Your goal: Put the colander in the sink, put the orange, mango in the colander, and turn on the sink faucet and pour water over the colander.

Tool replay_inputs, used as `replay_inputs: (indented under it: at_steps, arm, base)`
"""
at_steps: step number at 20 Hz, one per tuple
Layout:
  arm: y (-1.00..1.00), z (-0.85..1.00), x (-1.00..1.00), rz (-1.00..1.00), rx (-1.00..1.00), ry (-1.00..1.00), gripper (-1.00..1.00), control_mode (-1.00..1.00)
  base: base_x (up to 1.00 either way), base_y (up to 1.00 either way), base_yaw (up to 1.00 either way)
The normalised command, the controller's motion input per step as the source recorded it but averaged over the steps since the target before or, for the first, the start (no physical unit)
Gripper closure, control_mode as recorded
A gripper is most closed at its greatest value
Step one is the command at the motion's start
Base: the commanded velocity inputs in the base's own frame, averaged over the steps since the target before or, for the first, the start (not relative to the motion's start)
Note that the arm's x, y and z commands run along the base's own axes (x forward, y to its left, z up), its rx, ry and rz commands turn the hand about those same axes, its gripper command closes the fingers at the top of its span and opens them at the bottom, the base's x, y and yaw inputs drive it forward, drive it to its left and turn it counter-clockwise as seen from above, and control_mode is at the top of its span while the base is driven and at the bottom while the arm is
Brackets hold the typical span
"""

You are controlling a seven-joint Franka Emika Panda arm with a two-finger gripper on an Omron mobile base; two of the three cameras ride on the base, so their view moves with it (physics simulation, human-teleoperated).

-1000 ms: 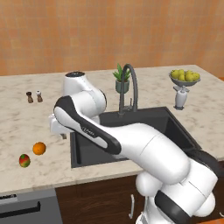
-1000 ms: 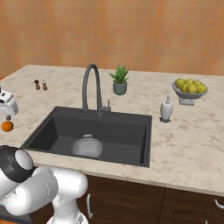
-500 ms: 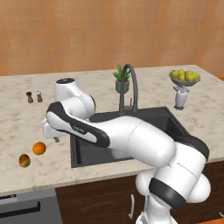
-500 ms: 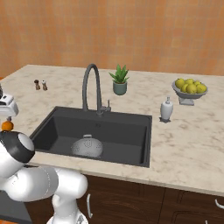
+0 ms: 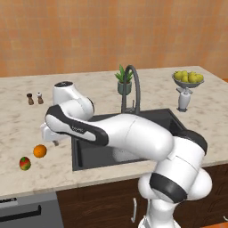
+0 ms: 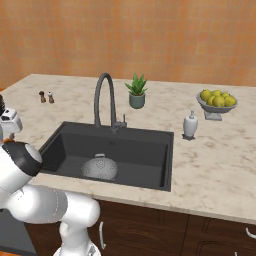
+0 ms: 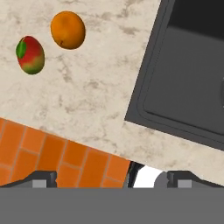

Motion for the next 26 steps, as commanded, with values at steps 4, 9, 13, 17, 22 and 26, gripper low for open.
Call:
replay_inputs:
  at_steps: [4,9,13,17,22,26]
  arm:
    - [0.37,-0.23,0.33,0.00,0.00,0.00,-1.00,-1.00]
    - [0.31,-0.20,0.22,0.00,0.00,0.00,-1.00,-1.00]
    - [0.30,-0.17,0.28,0.00,0.00,0.00,-1.00,-1.00]
    - [0.18,-0.12,0.27,0.01,0.00,0.00,-1.00,-1.00]
    - [0.23,-0.15,0.34,0.00,0.00,0.00,-1.00,-1.00]
    - [0.28,-0.23,0.25,0.00,0.00,0.00,-1.00,-1.00]
  base:
    - [0.00,0.00,0.00]
    - [0.00,0.00,0.00]
    - [0.00,0.00,0.00]
    - [0.00,0.00,0.00]
    - [0.00,0.00,0.00]
    - [0.00,0.00,0.00]
